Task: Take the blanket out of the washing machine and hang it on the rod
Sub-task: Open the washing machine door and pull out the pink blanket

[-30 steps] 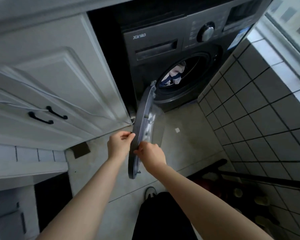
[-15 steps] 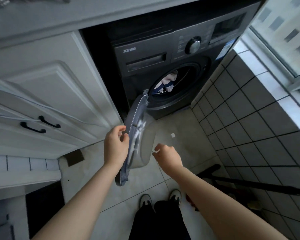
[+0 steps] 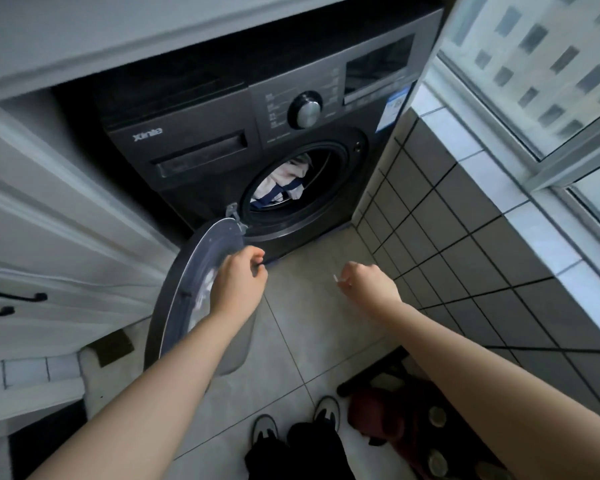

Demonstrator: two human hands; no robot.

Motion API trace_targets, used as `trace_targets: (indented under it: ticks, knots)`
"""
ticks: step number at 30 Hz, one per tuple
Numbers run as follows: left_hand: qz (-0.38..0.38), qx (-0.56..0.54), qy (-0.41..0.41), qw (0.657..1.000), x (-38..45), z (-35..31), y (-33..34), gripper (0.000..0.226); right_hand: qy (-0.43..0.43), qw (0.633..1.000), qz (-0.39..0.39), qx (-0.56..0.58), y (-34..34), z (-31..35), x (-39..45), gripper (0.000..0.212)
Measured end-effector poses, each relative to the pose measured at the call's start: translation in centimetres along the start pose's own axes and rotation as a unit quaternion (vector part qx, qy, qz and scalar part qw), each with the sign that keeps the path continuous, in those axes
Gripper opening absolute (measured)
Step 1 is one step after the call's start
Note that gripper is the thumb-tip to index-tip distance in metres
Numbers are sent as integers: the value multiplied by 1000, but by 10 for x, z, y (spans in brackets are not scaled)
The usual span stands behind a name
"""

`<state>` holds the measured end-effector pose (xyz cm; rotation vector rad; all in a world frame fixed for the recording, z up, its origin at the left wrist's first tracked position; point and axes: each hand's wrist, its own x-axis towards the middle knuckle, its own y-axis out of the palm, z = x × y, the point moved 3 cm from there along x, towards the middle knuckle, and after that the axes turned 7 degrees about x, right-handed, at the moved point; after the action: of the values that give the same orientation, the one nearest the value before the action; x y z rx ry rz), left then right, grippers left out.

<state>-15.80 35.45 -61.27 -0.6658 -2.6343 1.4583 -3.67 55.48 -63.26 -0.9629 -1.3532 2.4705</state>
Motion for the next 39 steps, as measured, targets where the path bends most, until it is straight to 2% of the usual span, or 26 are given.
trace_targets:
  ticks: [7,16,23,27,31,36,39]
  knots:
    - [48,49,-10,998,50,-29,40,26,1,1000,-9,-12,-23,-31,56,24]
    - [87,126,-5,988,138,-19,86,27,4,1000,-18,-14,-15,-30,145,21]
    - [93,178,21,979,203,-4,125,44,-30,997,-62,-14,2,-10,229,24]
    - [51,177,-8,983,234,8,146,59,-61,995,-70,22,19,3,280,39]
    - [-2,75,-101,992,260,25,164,77,-88,993,-61,39,40,10,324,62]
    - [-65,-9,-209,976,283,46,183,75,-124,988,-69,59,68,19,379,93]
    - [-100,-29,-223,969,296,59,198,83,-122,987,-77,76,82,27,412,109]
